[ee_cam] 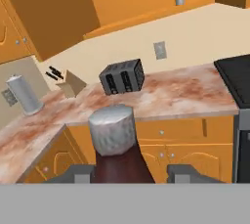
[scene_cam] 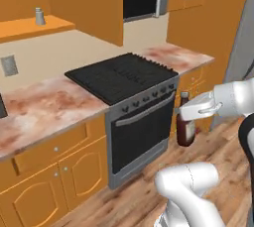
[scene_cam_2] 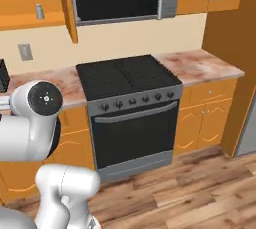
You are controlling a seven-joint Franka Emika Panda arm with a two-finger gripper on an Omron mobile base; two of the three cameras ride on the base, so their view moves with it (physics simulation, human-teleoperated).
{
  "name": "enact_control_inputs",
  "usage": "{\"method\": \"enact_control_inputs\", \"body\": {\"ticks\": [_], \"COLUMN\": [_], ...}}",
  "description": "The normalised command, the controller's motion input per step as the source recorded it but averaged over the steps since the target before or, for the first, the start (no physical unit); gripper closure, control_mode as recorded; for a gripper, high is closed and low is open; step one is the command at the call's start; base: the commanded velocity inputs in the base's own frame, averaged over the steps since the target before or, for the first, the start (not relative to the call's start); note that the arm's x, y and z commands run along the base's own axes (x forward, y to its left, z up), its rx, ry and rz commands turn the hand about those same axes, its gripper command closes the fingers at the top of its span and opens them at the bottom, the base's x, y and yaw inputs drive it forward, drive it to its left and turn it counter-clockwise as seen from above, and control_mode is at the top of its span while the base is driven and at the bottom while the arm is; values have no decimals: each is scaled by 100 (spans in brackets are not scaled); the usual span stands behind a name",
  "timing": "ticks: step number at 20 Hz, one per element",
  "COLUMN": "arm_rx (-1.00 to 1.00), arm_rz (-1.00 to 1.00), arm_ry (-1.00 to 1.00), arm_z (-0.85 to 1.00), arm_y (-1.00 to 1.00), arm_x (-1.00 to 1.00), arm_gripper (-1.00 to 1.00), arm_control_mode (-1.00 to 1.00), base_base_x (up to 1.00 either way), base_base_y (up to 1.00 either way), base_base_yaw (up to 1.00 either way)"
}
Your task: Move the ketchup and shaker from the cabinet to the dining counter.
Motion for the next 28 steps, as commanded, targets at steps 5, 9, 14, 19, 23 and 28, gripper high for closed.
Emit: {"method": "enact_control_inputs", "body": {"ticks": [5, 9, 14, 19, 23, 28], "arm_rx": [0, 0, 0, 0, 0, 0], "arm_rz": [0, 0, 0, 0, 0, 0], "arm_ry": [0, 0, 0, 0, 0, 0], "arm_z": [0, 0, 0, 0, 0, 0], "arm_y": [0, 0, 0, 0, 0, 0], "arm_x": [0, 0, 0, 0, 0, 0], "arm_gripper": [100, 100, 100, 100, 100, 100], "arm_control_mode": [100, 100, 100, 100, 100, 100], "base_base_x": [0, 0, 0, 0, 0, 18], "base_base_y": [7, 7, 7, 7, 7, 8], "base_base_yaw": [-100, -100, -100, -100, -100, -77]}}
